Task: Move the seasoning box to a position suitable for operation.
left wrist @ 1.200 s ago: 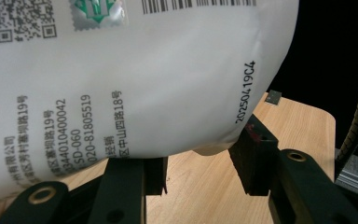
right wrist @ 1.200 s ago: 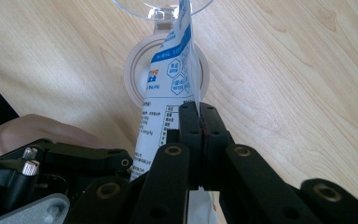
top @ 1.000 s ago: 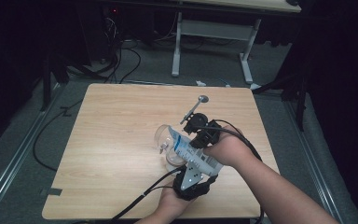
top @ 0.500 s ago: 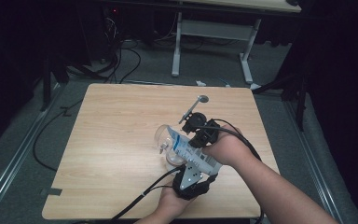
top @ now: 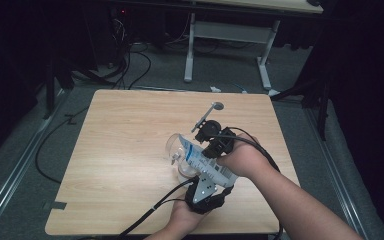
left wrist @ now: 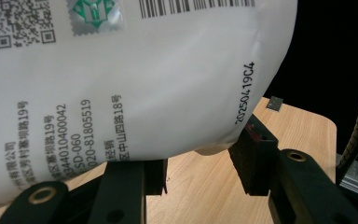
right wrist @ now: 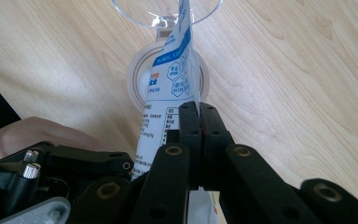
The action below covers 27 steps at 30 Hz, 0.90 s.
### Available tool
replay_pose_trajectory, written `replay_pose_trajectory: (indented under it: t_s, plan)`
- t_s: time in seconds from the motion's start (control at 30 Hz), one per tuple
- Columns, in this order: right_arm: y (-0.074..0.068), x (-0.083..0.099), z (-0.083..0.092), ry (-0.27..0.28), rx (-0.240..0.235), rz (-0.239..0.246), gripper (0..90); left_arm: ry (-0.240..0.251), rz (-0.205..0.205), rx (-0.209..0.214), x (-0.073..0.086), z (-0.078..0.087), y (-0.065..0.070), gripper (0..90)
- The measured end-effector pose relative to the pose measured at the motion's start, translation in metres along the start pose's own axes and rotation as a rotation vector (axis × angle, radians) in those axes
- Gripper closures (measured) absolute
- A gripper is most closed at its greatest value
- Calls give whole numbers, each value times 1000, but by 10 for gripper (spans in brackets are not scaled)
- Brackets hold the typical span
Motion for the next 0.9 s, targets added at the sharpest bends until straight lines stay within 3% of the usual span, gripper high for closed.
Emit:
replay_pose_trajectory:
  t_s: [0.9]
  plan:
    - [2,3,0,3,1,-6,900,3,1,5,-1,-3,1,603]
Point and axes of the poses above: each handheld gripper's, and its own axes: z roughly backward along the jaws, x roughly out of its underside, y roughly to its right, the point moved 3 cm from there along -z, roughly forward along the jaws
